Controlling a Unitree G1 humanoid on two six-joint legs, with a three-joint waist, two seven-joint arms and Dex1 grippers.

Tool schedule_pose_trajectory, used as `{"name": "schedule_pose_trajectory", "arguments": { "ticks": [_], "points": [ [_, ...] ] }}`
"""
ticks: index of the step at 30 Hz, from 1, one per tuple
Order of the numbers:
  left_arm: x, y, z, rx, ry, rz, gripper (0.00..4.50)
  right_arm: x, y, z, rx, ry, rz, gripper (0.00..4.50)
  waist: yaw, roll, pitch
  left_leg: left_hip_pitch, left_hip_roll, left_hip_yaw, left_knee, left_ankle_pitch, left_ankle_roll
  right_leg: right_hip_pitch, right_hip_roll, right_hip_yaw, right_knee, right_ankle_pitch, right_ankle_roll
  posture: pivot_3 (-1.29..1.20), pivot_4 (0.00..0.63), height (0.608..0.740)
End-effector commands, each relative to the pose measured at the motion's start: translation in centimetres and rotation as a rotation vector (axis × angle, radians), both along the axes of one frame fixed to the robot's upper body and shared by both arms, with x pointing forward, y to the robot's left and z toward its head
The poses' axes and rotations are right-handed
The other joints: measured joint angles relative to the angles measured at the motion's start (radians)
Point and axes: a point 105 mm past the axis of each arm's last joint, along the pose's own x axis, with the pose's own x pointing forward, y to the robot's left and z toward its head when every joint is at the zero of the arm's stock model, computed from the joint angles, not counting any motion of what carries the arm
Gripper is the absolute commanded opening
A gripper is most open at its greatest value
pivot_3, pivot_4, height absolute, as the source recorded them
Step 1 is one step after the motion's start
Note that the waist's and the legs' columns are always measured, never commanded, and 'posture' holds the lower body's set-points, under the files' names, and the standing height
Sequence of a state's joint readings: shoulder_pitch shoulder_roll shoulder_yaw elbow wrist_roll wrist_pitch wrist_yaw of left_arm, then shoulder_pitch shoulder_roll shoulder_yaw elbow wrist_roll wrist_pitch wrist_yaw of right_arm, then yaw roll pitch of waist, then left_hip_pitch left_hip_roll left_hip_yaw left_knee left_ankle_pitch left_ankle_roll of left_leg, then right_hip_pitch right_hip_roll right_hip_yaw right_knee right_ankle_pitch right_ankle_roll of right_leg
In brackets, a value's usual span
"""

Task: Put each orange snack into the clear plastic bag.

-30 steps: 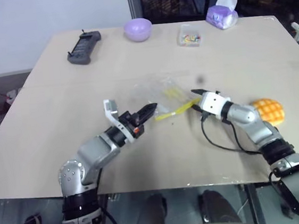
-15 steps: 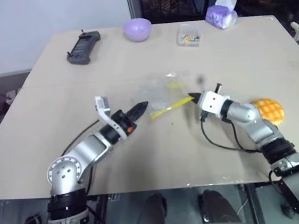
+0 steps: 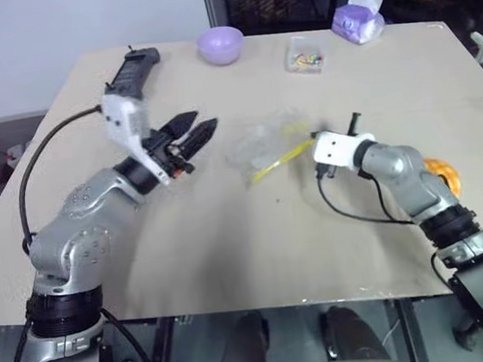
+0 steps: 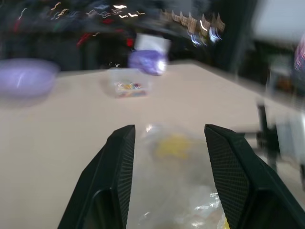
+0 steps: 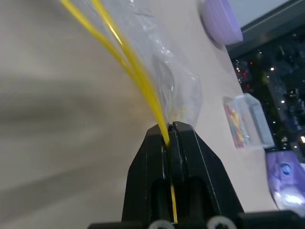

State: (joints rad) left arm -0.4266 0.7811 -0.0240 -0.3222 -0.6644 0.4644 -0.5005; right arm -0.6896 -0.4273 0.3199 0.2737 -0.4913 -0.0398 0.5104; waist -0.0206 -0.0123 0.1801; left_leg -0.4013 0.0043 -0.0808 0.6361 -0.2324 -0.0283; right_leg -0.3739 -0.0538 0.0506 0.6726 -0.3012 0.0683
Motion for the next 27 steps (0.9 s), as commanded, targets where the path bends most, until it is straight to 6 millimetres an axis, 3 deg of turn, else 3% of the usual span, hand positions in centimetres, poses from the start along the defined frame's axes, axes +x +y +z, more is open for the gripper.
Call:
{"name": "schedule_pose_trajectory", "arguments": {
  "ticks": [1,4,7,13,18,24,27],
  "points": [
    [-0.7,-2.7,-1.5,0.179,-0.102,-0.103,2.44,0.4,1.7,1.8,0.003,-0.076,-0.005,0.00,0.000,0.000,0.000,0.000,0.000,0.001,0.000,0.000,0.000,-0.002,0.000,0.001,0.000,0.000,0.000,0.00,0.150,0.740],
    [-0.8,-3.8,-3.9,0.309,-0.126,-0.149,2.44,0.6,3.4,2.1,0.053,-0.047,-0.019,0.00,-0.009,0.000,0.000,-0.007,0.001,0.001,0.000,0.000,0.000,-0.008,0.001,0.001,0.000,0.000,0.000,0.00,0.150,0.740],
    [0.0,-3.1,-6.0,0.425,-0.151,-0.096,2.44,0.9,3.8,2.6,0.069,-0.046,-0.095,0.00,-0.019,0.000,0.000,-0.015,0.001,0.002,0.002,0.000,0.000,-0.018,0.001,0.002,0.005,0.000,0.000,0.00,0.150,0.740],
    [1.5,-1.9,-6.8,0.489,-0.211,-0.010,2.44,0.6,4.3,2.8,0.049,-0.045,-0.092,0.00,-0.021,0.000,0.000,-0.015,0.001,0.003,0.001,0.000,0.000,-0.020,0.001,0.003,0.006,0.000,0.000,0.00,0.150,0.740],
    [2.2,-1.4,-5.7,0.455,-0.298,0.062,2.44,0.6,3.8,2.5,0.034,-0.033,-0.096,0.00,-0.021,0.000,0.000,-0.015,0.001,0.003,0.002,0.000,0.000,-0.020,0.001,0.003,0.007,0.000,0.000,0.00,0.150,0.740],
    [1.3,-2.6,-2.6,0.195,-0.375,0.041,2.44,0.5,3.7,2.1,0.028,-0.019,-0.098,0.00,-0.021,0.000,0.000,-0.015,0.001,0.003,0.002,0.000,0.000,-0.020,0.000,0.003,0.007,0.000,0.000,0.00,0.150,0.740],
    [1.5,-2.0,-2.6,0.208,-0.391,0.064,2.44,0.6,3.8,2.1,0.028,-0.015,-0.099,0.00,-0.024,0.000,0.000,-0.016,0.001,0.003,0.003,0.000,0.000,-0.020,0.000,0.003,0.008,0.000,0.000,0.00,0.150,0.740]
  ]
}}
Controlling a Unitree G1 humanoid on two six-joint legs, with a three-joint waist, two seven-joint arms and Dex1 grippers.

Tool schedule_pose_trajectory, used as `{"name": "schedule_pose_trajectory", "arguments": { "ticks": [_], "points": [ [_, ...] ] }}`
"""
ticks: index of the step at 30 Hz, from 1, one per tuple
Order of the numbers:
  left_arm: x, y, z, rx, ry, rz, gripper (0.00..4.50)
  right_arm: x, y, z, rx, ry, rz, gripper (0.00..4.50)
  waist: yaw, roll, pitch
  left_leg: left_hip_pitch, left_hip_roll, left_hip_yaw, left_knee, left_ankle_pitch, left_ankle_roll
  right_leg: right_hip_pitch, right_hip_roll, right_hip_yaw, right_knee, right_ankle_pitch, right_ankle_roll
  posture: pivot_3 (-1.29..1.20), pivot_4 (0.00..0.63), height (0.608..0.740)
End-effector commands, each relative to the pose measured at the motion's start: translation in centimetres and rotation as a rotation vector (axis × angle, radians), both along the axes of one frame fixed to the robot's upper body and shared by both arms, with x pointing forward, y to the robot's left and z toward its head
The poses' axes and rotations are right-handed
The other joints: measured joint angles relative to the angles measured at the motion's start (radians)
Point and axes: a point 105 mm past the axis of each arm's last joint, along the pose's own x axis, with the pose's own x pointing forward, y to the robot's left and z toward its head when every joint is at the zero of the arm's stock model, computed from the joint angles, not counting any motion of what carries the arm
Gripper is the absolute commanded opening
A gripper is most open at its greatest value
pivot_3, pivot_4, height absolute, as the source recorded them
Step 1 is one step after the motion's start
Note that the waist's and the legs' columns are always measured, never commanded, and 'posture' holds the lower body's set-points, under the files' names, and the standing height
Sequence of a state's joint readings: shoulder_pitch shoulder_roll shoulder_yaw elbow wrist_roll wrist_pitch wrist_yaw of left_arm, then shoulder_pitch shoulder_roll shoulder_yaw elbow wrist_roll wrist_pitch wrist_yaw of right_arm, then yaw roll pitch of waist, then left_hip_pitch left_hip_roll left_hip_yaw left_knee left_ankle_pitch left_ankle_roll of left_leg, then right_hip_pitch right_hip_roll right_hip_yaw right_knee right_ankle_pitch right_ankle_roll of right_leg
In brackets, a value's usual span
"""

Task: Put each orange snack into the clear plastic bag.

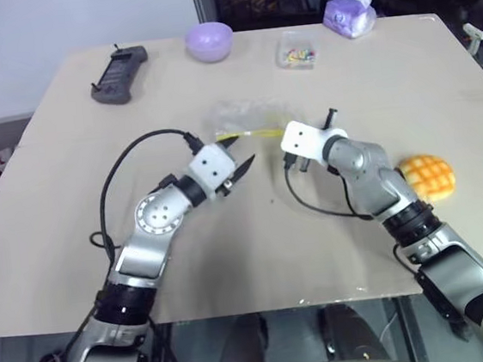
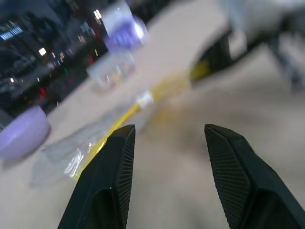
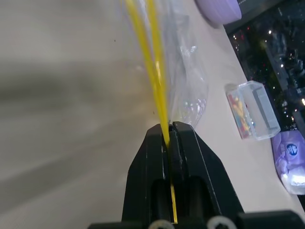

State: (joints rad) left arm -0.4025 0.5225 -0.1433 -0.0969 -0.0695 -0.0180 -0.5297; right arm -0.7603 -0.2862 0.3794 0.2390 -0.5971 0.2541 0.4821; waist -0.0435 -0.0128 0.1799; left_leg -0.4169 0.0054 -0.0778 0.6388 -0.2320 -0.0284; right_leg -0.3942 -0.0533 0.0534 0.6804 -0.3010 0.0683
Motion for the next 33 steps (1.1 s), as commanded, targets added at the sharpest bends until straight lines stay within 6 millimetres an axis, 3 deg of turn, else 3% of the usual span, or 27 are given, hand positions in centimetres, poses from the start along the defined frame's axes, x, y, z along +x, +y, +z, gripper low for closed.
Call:
{"name": "schedule_pose_trajectory", "arguments": {
  "ticks": [1,9,14,19,26,33],
  "points": [
    [-0.2,1.1,1.2,-0.001,-0.066,0.019,2.44,-0.4,0.8,1.3,0.015,-0.043,0.030,0.00,-0.002,0.000,0.000,0.000,0.000,0.000,0.000,0.000,0.000,0.000,0.000,0.000,0.000,0.000,0.000,0.00,0.150,0.740],
    [-1.4,0.4,2.1,-0.056,-0.108,-0.028,2.44,-0.3,0.9,1.2,0.015,-0.039,0.029,0.00,0.000,0.000,0.000,0.000,0.000,0.000,0.001,0.000,0.000,0.000,0.000,0.000,0.001,0.000,0.000,0.00,0.150,0.740],
    [-0.7,0.4,-1.1,0.116,-0.065,0.003,2.44,-0.3,1.1,1.3,0.020,-0.038,0.028,0.00,-0.001,0.000,0.000,0.000,0.000,0.000,0.002,0.000,0.000,0.000,0.000,0.000,0.002,0.000,0.000,0.00,0.150,0.740],
    [-0.4,0.3,-1.6,0.161,-0.089,0.017,2.44,-0.4,1.2,1.6,0.023,-0.042,0.031,0.00,0.000,0.000,0.000,0.000,0.000,0.000,0.003,0.000,0.000,0.000,0.001,0.000,0.004,0.000,0.000,0.00,0.150,0.740],
    [0.8,2.0,-0.8,0.176,-0.150,0.126,2.44,-0.4,1.1,1.6,0.020,-0.044,0.030,0.00,-0.001,0.000,0.000,0.000,0.000,0.000,0.008,0.000,0.000,0.000,0.001,0.000,0.009,0.000,0.000,0.00,0.150,0.740],
    [0.9,3.3,-1.6,0.202,-0.129,0.158,2.44,-0.3,1.0,1.6,0.017,-0.049,0.028,0.00,-0.001,0.000,0.000,0.001,0.000,-0.001,0.011,-0.002,0.003,0.000,0.001,0.000,0.015,0.000,0.000,0.00,0.150,0.740]
  ]
}}
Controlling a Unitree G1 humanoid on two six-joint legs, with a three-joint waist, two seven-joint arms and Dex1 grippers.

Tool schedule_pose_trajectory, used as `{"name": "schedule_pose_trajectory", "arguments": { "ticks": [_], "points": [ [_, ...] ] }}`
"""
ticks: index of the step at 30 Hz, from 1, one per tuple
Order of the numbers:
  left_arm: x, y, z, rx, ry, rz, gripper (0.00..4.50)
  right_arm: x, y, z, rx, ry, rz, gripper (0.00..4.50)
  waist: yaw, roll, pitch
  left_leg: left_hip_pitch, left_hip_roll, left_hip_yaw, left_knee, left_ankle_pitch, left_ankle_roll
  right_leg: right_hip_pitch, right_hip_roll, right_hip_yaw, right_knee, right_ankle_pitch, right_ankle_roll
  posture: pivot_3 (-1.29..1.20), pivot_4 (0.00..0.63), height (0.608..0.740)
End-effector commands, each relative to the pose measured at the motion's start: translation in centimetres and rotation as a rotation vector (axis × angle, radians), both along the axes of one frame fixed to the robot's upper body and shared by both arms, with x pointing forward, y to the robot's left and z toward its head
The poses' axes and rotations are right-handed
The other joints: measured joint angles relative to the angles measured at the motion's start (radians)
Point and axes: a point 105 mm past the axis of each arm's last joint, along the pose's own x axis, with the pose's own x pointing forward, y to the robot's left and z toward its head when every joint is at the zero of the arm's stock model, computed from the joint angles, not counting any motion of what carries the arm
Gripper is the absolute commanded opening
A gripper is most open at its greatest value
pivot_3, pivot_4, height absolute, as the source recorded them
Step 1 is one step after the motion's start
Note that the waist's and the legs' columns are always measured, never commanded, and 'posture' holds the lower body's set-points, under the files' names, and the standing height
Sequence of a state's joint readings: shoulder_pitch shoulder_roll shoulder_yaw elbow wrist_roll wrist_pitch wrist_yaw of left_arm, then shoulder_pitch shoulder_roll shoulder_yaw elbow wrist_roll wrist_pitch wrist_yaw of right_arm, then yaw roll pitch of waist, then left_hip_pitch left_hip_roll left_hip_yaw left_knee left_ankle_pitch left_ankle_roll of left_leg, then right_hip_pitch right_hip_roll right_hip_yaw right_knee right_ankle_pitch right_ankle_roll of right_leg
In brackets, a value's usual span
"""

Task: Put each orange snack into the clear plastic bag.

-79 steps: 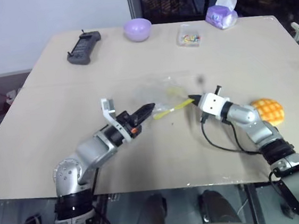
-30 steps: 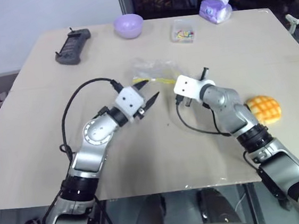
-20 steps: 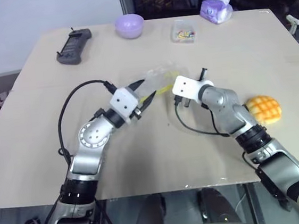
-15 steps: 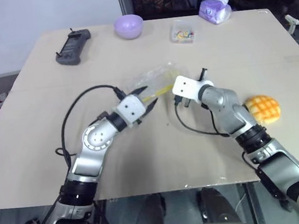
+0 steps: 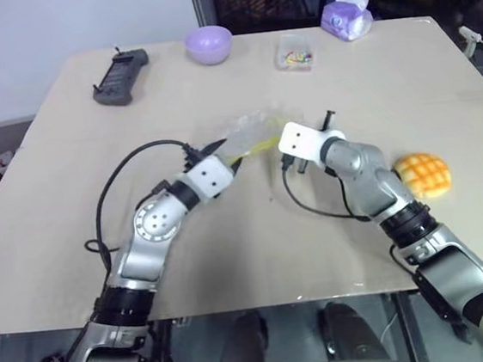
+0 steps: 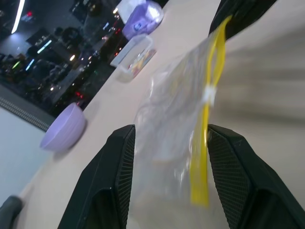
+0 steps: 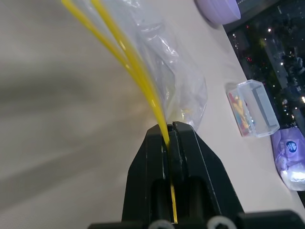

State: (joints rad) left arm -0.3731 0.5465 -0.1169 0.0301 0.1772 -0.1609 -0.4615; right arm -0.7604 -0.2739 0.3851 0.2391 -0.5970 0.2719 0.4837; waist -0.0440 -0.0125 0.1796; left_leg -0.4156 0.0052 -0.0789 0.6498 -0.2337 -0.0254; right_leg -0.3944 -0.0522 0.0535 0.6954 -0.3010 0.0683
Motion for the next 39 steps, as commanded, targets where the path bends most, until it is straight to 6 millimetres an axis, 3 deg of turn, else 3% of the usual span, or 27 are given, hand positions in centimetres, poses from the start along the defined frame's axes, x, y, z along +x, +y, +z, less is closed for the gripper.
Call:
{"name": "schedule_pose_trajectory", "arguments": {
  "ticks": [1,10,13,16,17,24,25,29,32,34,36,39],
  "points": [
    [-0.4,0.3,0.8,-0.003,-0.042,-0.004,2.44,-0.3,0.7,1.9,0.011,-0.063,0.031,0.00,0.000,0.000,0.000,0.000,0.000,0.000,0.000,0.000,0.000,0.000,0.000,0.000,0.000,0.000,0.000,0.00,0.150,0.740],
    [-0.5,-0.3,1.2,-0.018,-0.060,-0.025,2.44,-0.1,0.8,1.9,0.013,-0.065,0.034,0.00,0.000,0.000,0.000,0.000,0.000,0.000,0.000,0.001,-0.001,0.000,0.000,0.000,0.000,0.000,0.000,0.00,0.150,0.740],
    [-0.5,-0.3,0.8,-0.006,-0.043,-0.029,1.73,-0.1,0.9,1.9,0.011,-0.067,0.036,0.00,0.000,0.000,0.000,0.000,0.000,0.000,0.000,0.001,-0.001,0.000,0.000,0.000,0.000,0.000,0.000,0.00,0.150,0.740],
    [-0.5,-0.1,0.4,-0.008,-0.030,-0.028,0.23,0.0,0.8,2.0,0.010,-0.073,0.037,0.00,0.000,0.000,0.000,0.000,0.000,0.000,0.000,0.001,-0.001,0.000,0.000,0.000,0.000,0.000,0.000,0.00,0.150,0.740],
    [-0.5,-0.1,0.4,-0.008,-0.031,-0.028,0.05,0.0,0.8,2.0,0.009,-0.074,0.037,0.00,0.000,0.000,0.000,0.000,0.000,0.000,0.000,0.001,-0.001,0.000,0.000,0.000,0.000,0.000,0.000,0.00,0.150,0.740],
    [-0.3,-0.2,0.2,0.012,-0.048,-0.022,0.05,-1.2,1.6,1.7,0.014,-0.043,0.148,0.00,0.000,0.000,0.000,0.000,0.000,0.000,0.000,0.000,0.000,0.000,0.000,0.000,0.000,0.000,0.000,0.00,0.150,0.740],
    [-0.3,-0.2,0.2,0.010,-0.049,-0.022,0.00,-1.3,1.4,1.7,0.013,-0.046,0.150,0.60,0.000,0.000,0.000,0.000,0.000,0.000,0.000,0.000,0.000,0.000,0.000,0.000,0.000,0.000,0.000,0.00,0.150,0.740],
    [-0.3,-0.4,0.3,0.007,-0.048,-0.035,0.00,-1.6,0.2,1.4,-0.053,-0.029,0.161,2.27,0.001,0.000,0.000,0.000,0.000,0.000,0.001,0.000,0.000,0.000,0.000,0.000,0.000,0.000,0.000,0.00,0.150,0.740],
    [-0.5,-0.6,0.3,0.013,-0.047,-0.049,0.00,-1.9,-1.7,2.2,-0.030,0.017,0.149,2.27,0.004,0.000,0.000,0.000,0.000,-0.001,0.001,0.000,0.000,0.000,0.000,0.000,0.000,0.000,0.000,0.00,0.150,0.740],
    [-0.6,-0.6,0.3,0.015,-0.047,-0.055,0.00,-2.9,-2.2,3.7,0.128,0.100,0.172,2.27,0.003,0.000,0.000,0.000,0.000,0.000,0.001,0.000,0.000,0.000,0.000,0.000,0.000,0.000,0.000,0.00,0.150,0.740],
    [-0.7,-0.7,0.2,0.015,-0.046,-0.060,0.00,-4.3,-1.2,5.1,0.349,0.223,0.237,2.27,-0.002,0.000,0.000,-0.001,0.000,-0.001,0.001,0.000,0.001,0.000,0.000,0.000,0.000,0.000,0.000,0.00,0.150,0.740],
    [-0.7,-0.7,0.2,0.012,-0.043,-0.063,0.00,-5.7,0.6,5.8,0.499,0.318,0.315,1.43,-0.011,0.000,0.000,0.000,0.001,-0.001,0.001,0.000,0.001,0.000,0.001,0.000,0.001,0.000,0.000,0.00,0.150,0.740]
  ]
}}
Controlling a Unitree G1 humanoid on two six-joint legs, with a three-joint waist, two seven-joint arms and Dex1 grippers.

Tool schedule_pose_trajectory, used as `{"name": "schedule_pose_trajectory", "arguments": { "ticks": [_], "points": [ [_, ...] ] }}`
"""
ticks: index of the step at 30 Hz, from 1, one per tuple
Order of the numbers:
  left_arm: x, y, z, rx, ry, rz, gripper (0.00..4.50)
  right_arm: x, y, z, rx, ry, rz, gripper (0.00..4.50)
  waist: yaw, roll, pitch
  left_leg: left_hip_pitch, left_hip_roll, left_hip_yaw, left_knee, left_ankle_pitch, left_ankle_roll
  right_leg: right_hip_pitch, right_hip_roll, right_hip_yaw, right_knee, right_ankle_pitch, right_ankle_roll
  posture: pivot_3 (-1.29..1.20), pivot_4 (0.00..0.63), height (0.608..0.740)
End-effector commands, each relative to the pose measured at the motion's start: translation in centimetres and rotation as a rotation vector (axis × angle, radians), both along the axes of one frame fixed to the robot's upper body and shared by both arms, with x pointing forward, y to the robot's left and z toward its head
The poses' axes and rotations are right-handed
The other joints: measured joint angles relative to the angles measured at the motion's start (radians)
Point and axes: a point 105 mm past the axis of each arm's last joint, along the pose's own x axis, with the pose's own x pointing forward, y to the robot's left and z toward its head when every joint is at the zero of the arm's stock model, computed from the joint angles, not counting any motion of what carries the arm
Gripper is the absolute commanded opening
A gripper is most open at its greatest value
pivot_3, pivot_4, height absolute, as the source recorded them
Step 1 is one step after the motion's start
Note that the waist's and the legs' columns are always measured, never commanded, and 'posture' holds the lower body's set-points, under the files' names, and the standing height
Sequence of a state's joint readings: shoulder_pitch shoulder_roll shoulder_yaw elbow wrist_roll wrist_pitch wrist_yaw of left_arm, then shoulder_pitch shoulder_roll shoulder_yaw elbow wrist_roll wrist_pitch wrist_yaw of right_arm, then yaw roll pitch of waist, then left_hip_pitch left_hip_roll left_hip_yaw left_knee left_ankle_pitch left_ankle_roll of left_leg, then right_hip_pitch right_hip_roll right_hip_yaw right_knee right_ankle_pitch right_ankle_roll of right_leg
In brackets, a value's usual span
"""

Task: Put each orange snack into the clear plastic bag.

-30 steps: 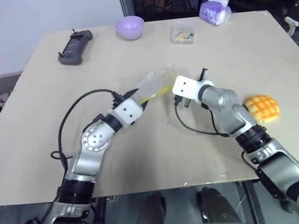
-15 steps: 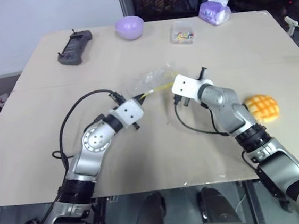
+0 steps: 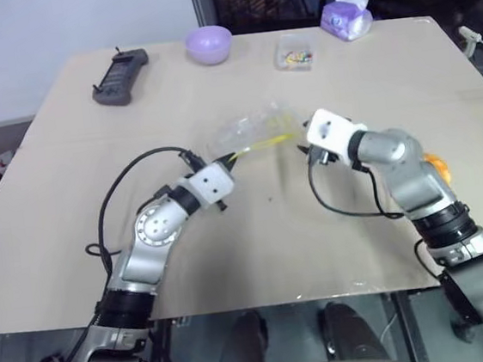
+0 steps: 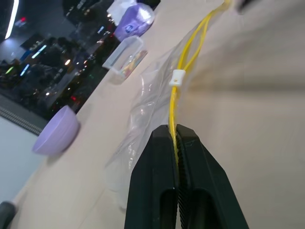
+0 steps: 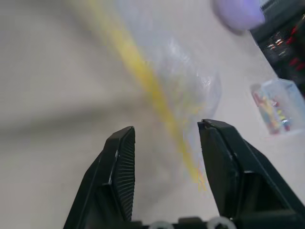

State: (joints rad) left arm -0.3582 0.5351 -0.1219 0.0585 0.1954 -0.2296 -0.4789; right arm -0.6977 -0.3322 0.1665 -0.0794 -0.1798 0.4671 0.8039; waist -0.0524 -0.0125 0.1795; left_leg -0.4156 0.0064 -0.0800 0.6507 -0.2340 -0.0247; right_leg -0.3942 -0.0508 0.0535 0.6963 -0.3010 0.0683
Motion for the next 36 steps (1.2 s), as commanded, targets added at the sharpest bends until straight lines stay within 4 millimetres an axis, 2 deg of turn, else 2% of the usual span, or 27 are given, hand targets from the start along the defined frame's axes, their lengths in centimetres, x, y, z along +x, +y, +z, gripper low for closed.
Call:
{"name": "schedule_pose_trajectory", "arguments": {
  "ticks": [1,3,7,14,21,26,30,33,36],
  "points": [
    [-0.2,-0.3,1.0,-0.008,-0.040,-0.024,0.00,-2.2,2.4,1.6,0.150,0.081,0.124,0.98,-0.003,0.000,0.000,0.000,0.000,0.000,0.000,0.000,0.000,0.000,0.000,0.000,0.000,0.000,0.000,0.00,0.150,0.740],
    [-0.2,-0.5,1.0,-0.014,-0.040,-0.028,0.00,-2.6,3.4,1.4,0.207,0.135,0.141,0.07,-0.002,0.000,0.000,0.000,0.000,-0.001,0.000,0.000,0.000,0.000,0.000,-0.001,0.000,0.000,0.000,0.00,0.150,0.740],
    [-0.1,-0.5,0.9,-0.033,-0.034,-0.023,0.00,-2.6,5.0,-0.2,0.208,0.182,0.140,0.07,0.002,0.000,0.000,0.000,-0.001,-0.001,0.001,0.000,0.000,0.000,-0.001,-0.001,0.000,0.000,0.000,0.00,0.150,0.740],
    [-0.1,-0.5,1.2,-0.037,-0.035,-0.028,0.00,-0.8,5.0,-0.8,0.239,0.211,0.073,0.07,0.008,0.000,0.000,0.000,-0.001,-0.001,0.001,0.000,0.000,0.000,0.000,-0.001,0.000,0.000,0.000,0.00,0.150,0.740],
    [-0.2,-0.8,1.1,-0.031,-0.034,-0.042,0.00,-0.2,4.8,-0.6,0.283,0.245,0.054,0.07,0.008,0.000,0.000,0.000,-0.001,-0.001,0.001,0.000,0.000,0.000,0.000,-0.001,0.000,0.000,0.000,0.00,0.150,0.740],
    [-0.1,-0.7,1.0,-0.031,-0.033,-0.039,0.00,-1.3,4.5,-0.4,0.297,0.301,0.117,0.07,0.008,0.000,0.000,0.000,-0.001,-0.001,0.001,0.000,0.000,0.000,0.000,-0.001,0.000,0.000,0.000,0.00,0.150,0.740],
    [0.0,-0.7,1.1,-0.032,-0.035,-0.038,0.00,-2.3,4.4,0.7,0.356,0.351,0.168,0.07,0.008,0.000,0.000,0.000,-0.001,-0.001,0.001,0.000,0.000,0.000,0.000,-0.001,0.000,0.000,0.000,0.00,0.150,0.740],
    [0.0,-0.8,1.1,-0.033,-0.034,-0.040,0.00,-2.0,4.4,1.3,0.401,0.372,0.156,0.07,0.008,0.000,0.000,0.000,-0.001,-0.001,0.001,0.000,0.000,0.000,0.000,-0.001,0.000,0.000,0.000,0.00,0.150,0.740],
    [0.0,-0.9,1.1,-0.034,-0.034,-0.043,0.00,-1.7,4.5,1.0,0.403,0.383,0.138,0.07,0.008,0.000,0.000,0.000,-0.001,-0.001,0.001,0.000,0.000,0.000,0.000,-0.001,0.000,0.000,0.000,0.00,0.150,0.740]
  ]
}}
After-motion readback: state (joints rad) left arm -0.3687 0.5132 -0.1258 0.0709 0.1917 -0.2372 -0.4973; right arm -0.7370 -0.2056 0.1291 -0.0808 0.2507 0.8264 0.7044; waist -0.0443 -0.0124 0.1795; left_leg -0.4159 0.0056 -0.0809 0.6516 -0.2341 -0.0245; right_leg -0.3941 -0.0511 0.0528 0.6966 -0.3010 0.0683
